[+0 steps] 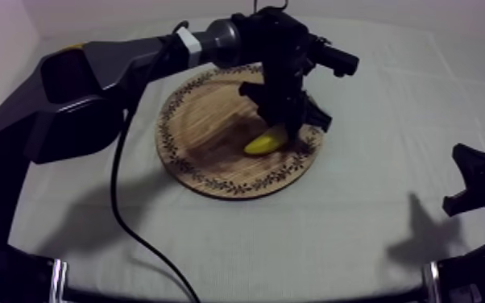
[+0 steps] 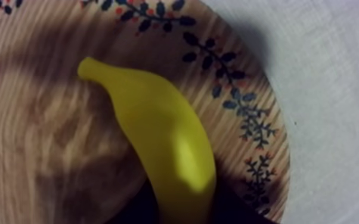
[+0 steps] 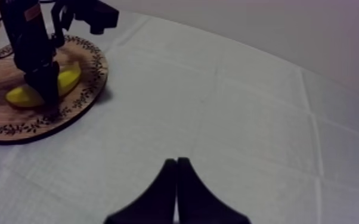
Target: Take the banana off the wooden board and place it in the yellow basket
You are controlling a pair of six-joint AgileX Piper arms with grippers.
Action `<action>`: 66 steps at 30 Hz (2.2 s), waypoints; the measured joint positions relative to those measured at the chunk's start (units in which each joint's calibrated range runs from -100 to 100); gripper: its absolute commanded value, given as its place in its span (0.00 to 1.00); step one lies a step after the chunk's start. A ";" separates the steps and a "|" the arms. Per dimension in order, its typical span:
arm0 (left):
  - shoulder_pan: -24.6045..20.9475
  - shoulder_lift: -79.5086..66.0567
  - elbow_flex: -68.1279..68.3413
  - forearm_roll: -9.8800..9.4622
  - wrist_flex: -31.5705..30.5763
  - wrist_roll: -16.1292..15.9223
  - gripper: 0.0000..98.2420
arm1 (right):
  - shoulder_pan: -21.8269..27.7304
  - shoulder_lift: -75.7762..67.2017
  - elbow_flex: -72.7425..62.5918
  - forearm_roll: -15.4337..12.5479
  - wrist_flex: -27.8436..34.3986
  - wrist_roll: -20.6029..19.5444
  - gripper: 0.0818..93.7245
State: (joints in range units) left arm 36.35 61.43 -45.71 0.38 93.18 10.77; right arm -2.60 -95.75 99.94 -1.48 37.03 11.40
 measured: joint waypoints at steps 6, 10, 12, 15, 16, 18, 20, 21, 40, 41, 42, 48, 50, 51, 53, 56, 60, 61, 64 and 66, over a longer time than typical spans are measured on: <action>-0.64 -4.30 2.66 -0.06 -0.62 -0.09 0.18 | 0.00 0.00 0.00 0.00 0.00 0.00 0.00; -1.32 -8.01 4.97 0.28 -0.13 -0.33 0.19 | 0.00 0.00 0.00 0.00 0.00 0.00 0.00; -1.70 -10.59 6.48 0.40 0.17 -0.66 0.19 | 0.00 0.00 0.00 0.00 0.00 0.00 0.00; -2.32 -15.05 8.75 0.46 1.25 -1.25 0.20 | 0.00 0.00 0.00 0.00 0.00 0.00 0.00; -2.58 -16.51 9.65 0.46 1.66 -1.46 0.20 | 0.00 0.00 0.00 0.00 0.00 0.00 0.00; -3.08 -19.62 11.61 0.40 2.02 -1.86 0.20 | 0.00 0.00 0.00 0.00 0.00 0.00 0.00; -3.76 -22.88 13.75 0.34 2.36 -2.27 0.20 | 0.00 0.00 0.00 0.00 0.00 0.00 0.00; -4.15 -24.79 15.12 0.28 2.36 -2.52 0.20 | 0.00 0.00 0.00 0.00 0.00 0.00 0.00; -13.92 -58.38 43.99 -5.16 6.29 -7.71 0.19 | 0.00 0.00 0.00 0.00 0.00 0.00 0.00; -14.64 -59.80 45.24 -5.60 6.39 -7.82 0.19 | 0.00 0.00 0.00 0.00 0.00 0.00 0.00; -15.38 -61.09 46.11 -6.00 6.41 -7.86 0.19 | 0.00 0.00 0.00 0.00 0.00 0.00 0.00; -19.59 -65.63 48.74 -7.77 5.24 -7.67 0.17 | 0.00 0.00 0.00 0.00 0.00 0.00 0.00; -21.05 -66.20 48.49 -8.57 4.85 -7.62 0.17 | 0.00 0.00 0.00 0.00 0.00 0.00 0.00; -21.71 -66.36 48.20 -8.93 4.47 -7.59 0.17 | 0.00 0.00 0.00 0.00 0.00 0.00 0.00; -23.02 -66.43 47.32 -9.74 3.89 -7.52 0.17 | 0.00 0.00 0.00 0.00 0.00 0.00 0.00; -25.07 -66.36 45.53 -10.46 2.52 -7.27 0.16 | 0.00 0.00 0.00 0.00 0.00 0.00 0.00; -27.91 -65.38 43.69 -11.58 -1.49 -6.48 0.15 | 0.00 0.00 0.00 0.00 0.00 0.00 0.00; -28.55 -65.16 43.63 -12.13 -2.72 -6.29 0.15 | 0.00 0.00 0.00 0.00 0.00 0.00 0.00; -30.08 -63.81 43.17 -12.96 -6.75 -6.08 0.14 | 0.00 0.00 0.00 0.00 0.00 0.00 0.00; -30.96 -62.73 43.15 -13.11 -8.79 -6.29 0.14 | 0.00 0.00 0.00 0.00 0.00 0.00 0.00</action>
State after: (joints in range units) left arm 5.39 -1.30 -2.56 -12.73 84.39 4.48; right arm -2.60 -95.75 99.94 -1.48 37.03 11.40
